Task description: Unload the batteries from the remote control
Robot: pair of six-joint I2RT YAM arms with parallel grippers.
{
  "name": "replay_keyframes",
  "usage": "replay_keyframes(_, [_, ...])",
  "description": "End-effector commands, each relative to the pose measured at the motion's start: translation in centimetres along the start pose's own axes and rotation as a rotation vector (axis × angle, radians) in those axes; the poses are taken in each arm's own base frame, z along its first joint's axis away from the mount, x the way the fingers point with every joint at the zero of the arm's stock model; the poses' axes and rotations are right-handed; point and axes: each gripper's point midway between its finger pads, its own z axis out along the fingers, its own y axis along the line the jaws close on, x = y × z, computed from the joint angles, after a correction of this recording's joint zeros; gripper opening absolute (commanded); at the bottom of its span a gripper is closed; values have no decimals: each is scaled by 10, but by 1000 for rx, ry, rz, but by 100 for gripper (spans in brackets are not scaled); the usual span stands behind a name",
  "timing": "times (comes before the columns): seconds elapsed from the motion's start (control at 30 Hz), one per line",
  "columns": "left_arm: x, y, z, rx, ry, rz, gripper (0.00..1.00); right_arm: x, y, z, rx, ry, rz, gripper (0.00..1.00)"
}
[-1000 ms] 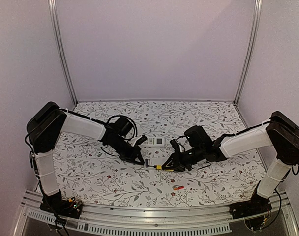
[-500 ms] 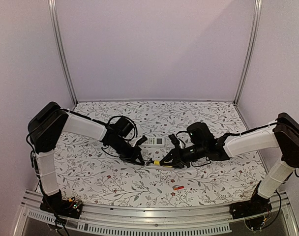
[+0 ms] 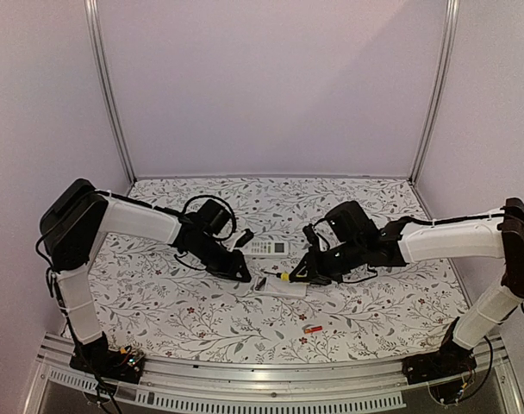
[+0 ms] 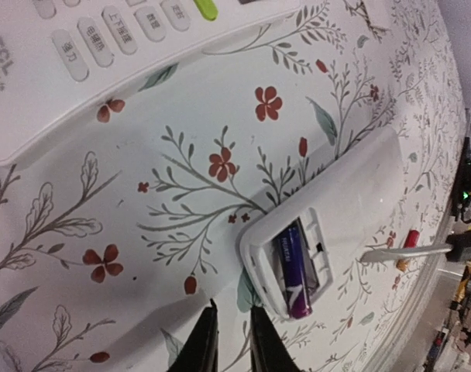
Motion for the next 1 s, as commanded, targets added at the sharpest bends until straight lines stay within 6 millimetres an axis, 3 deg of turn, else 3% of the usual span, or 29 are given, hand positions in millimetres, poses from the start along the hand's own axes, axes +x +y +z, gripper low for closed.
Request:
replay_keyframes(0.0, [-1, -5, 1, 50, 2, -3, 16, 9, -4, 4, 67, 38, -14, 0])
replay_keyframes(0.3, [1, -5, 12, 67, 35, -14, 18, 18, -9, 17, 161, 80, -32, 0])
replay_keyframes(0.77, [2, -2, 24, 69, 63, -23, 8, 19, -17, 28, 225, 83, -41, 0])
replay_keyframes(0.97, [5, -2, 27, 74, 75, -23, 7, 10, -20, 36, 240, 46, -56, 0])
